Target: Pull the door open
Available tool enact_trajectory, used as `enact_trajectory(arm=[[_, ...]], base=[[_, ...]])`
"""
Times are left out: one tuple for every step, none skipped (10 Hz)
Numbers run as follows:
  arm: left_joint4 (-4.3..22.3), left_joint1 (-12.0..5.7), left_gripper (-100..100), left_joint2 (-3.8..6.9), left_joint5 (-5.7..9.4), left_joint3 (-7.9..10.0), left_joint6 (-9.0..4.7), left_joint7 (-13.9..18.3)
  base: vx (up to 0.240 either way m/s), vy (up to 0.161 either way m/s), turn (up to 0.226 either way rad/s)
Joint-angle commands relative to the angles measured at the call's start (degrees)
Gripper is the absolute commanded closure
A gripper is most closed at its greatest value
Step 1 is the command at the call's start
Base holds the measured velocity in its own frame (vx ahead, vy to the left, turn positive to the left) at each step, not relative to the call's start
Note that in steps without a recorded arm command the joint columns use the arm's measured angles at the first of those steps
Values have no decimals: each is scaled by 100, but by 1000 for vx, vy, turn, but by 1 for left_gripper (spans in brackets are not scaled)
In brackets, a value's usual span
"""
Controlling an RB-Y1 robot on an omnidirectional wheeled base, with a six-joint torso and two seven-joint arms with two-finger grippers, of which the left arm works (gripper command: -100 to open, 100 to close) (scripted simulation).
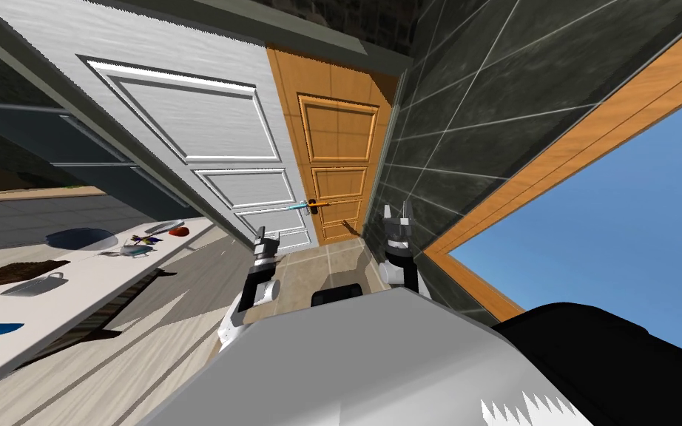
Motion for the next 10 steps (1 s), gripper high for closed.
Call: enact_trajectory(arm=[[213,-93,-100,64,14,43,83,30],[361,-145,-100,113,25,71,113,53],[508,-198,-100,161,36,100,143,76],[654,-250,-100,209,47,127,173,99],[797,-301,-100,255,58,155,202,122],[940,-352,-100,301,68,182,231,144],[1083,-403,-100,348,79,210,261,167],[1224,-454,-100,393,89,237,290,189],[1358,-502,-100,436,99,263,317,210],[1493,-550,-100,478,109,288,345,232]], base=[[108,-7,-85],[110,-6,-76],[120,-23,-84],[109,-10,-76],[94,-14,-69],[103,-17,-71],[104,-11,-65],[92,-5,-77],[99,3,-74],[106,1,-70]])
